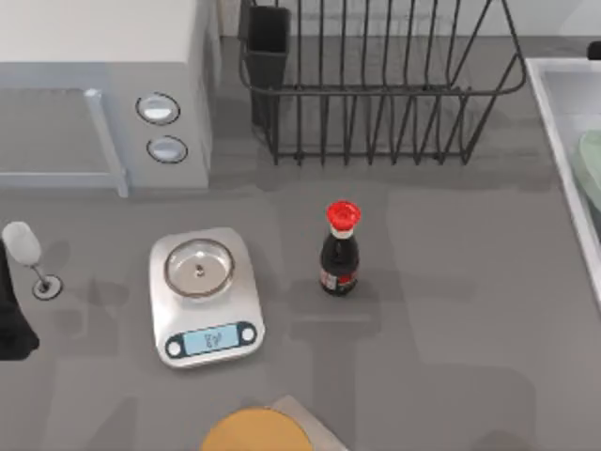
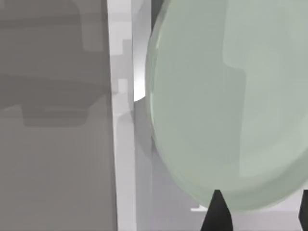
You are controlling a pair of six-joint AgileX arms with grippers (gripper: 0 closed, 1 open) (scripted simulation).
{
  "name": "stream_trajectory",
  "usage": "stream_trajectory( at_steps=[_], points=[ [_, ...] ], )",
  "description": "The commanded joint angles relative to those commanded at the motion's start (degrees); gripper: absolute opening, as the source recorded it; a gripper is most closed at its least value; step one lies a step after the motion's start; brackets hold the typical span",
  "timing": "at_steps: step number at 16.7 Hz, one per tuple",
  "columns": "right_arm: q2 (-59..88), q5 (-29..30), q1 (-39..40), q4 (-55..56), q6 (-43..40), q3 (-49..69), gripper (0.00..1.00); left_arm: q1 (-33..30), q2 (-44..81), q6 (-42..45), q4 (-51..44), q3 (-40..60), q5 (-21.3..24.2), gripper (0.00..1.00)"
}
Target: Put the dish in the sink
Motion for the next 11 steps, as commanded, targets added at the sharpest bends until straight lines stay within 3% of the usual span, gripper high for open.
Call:
stream_trajectory(
  at_steps=[5, 11],
  points=[
    [0.0, 0.0, 0.0, 0.0, 0.0, 0.0, 0.98, 0.0, 0.0, 0.0, 0.0, 0.0, 0.0, 1.0],
    [0.0, 0.0, 0.0, 0.0, 0.0, 0.0, 1.0, 0.0, 0.0, 0.0, 0.0, 0.0, 0.0, 1.0]
  ],
)
